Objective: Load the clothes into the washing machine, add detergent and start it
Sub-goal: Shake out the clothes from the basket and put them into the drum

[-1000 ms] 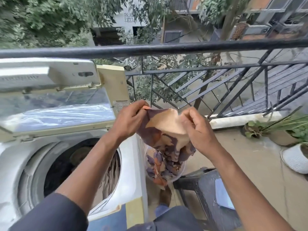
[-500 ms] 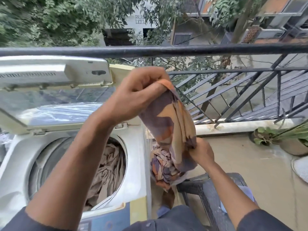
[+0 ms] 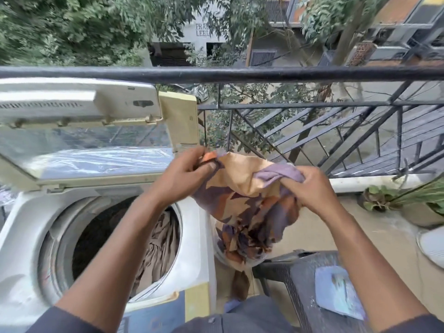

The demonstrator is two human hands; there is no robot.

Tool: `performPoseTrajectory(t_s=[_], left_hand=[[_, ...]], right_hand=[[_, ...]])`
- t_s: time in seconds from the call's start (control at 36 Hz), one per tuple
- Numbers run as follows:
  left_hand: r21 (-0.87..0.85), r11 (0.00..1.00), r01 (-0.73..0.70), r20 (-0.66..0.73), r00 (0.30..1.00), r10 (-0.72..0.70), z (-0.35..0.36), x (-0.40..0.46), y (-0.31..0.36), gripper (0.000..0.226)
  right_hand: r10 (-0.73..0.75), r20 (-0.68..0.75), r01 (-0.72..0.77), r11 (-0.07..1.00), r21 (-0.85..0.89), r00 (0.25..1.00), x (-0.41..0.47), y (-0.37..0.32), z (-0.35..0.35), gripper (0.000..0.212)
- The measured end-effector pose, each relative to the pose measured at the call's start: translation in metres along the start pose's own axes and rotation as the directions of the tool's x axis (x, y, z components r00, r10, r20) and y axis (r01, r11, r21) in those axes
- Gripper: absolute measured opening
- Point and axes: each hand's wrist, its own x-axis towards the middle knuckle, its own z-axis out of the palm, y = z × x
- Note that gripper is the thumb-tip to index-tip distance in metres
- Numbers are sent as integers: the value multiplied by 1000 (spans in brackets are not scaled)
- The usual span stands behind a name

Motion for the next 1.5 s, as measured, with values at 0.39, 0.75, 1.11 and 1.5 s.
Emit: performPoseTrajectory(t_s=[0.39,0.75,1.11,1.5], left_hand=[[52,984,-172,142,976,163,56,-1,4,66],[-42,954,-298,-153,945,288,29,7,25,29],[-141,919,-368,-234,915,330,19,23,56,32],[-448,797,-404,-312,907,284,-5,13,60,24]], right_hand=[[-562,147,484,796,364,814,-40,-128,-11,45],[-293,184,302,953,-20,938,-36,-61,-3,94],[-400,-519,526,843,116,756,-35,-6,99,68],[121,126,-103,985,-140,985,-6,64,134,74]])
